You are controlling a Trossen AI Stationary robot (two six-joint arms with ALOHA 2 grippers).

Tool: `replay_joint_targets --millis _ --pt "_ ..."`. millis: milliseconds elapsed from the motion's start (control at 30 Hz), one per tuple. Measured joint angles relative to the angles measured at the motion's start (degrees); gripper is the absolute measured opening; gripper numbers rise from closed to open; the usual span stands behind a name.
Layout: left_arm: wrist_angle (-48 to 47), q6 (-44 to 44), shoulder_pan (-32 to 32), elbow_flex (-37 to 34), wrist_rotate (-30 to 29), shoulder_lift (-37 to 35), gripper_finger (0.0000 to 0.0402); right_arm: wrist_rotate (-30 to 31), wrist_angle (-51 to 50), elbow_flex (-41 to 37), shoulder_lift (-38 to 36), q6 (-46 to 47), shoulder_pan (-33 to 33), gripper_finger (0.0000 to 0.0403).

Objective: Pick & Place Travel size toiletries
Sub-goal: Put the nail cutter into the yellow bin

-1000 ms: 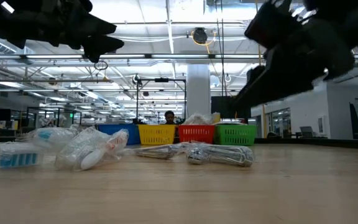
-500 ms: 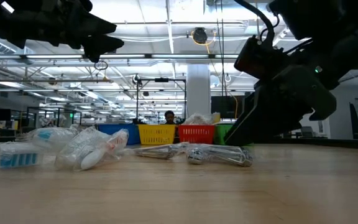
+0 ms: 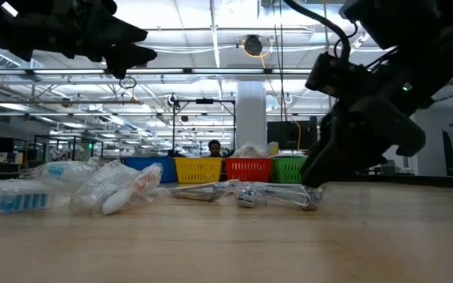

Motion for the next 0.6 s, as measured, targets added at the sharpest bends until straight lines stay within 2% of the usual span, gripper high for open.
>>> replay_joint_targets --millis 300,467,600 --pt "0.0 0.0 0.0 0.0 0.0 0.0 0.0251 0.4 -10.6 -0.2 -8.3 1.0 -0.4 0.0247" --pt "0.1 0.0 0.0 0.0 0.0 0.0 0.0251 -4.9 -6.2 -0.2 -9.1 4.5 -0.4 0.0247" --pt "0.1 0.0 0.0 0.0 0.0 0.0 0.0251 -4.8 -4.4 -0.1 -7.2 9.9 -0.6 0.0247"
